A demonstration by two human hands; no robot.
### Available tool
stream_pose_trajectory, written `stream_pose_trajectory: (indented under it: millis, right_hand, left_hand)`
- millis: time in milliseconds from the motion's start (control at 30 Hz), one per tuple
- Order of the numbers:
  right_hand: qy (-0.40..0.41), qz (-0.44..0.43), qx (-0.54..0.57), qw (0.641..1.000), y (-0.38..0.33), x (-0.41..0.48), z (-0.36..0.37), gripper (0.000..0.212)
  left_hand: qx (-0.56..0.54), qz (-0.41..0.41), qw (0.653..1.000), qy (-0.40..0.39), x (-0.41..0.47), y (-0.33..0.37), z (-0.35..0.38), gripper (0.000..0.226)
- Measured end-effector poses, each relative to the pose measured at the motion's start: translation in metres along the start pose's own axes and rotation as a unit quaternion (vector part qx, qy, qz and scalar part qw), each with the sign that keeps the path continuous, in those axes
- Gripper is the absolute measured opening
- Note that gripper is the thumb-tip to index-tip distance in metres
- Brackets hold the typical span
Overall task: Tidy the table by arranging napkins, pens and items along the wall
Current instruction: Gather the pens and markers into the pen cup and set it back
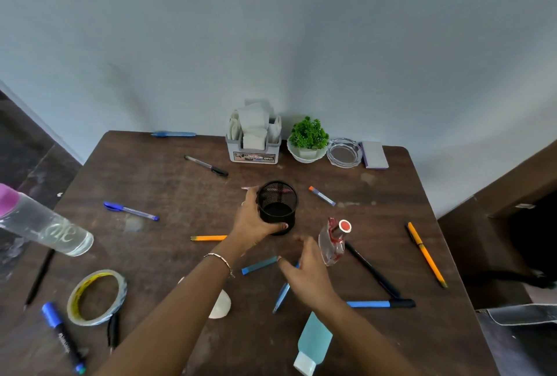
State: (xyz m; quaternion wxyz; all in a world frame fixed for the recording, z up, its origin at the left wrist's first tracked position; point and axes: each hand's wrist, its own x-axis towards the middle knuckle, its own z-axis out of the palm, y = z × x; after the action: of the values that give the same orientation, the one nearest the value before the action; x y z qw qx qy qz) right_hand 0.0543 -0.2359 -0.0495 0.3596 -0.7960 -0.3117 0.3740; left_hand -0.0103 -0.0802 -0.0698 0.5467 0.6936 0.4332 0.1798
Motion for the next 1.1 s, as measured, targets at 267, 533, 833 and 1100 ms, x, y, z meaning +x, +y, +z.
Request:
stream_pose_trajectory:
  millis: [267, 533, 833, 1100]
  right_hand:
    - [-0.005, -0.069, -0.014, 0.997, -0.019, -0.001, 0.028, 0.027]
    - [-0.049, -0.201, -0.080, 0.975, -0.094, 0.039, 0.090, 0.026]
    - [-0.009, -0.186, -0.291, 0.938, -0.153, 0.167, 0.136, 0.055]
    - [-0.004, -0.166, -0.376, 0.912, -0.144, 0.203, 0.159, 0.062]
  left_hand:
    - [0.009, -0.062, 0.997, -0.046, -0.013, -0.018, -0.044, 0.123]
    - [0.037, -0.111, 0.978, 0.175, 0.015, -0.057, -0.167, 0.065]
    - [0.262, -0.052, 0.960, 0.081, 0.106, -0.051, -0.252, 0.091]
    - [0.473, 0.018, 0.874, 0.112, 0.174, -0.053, -0.261, 0.055]
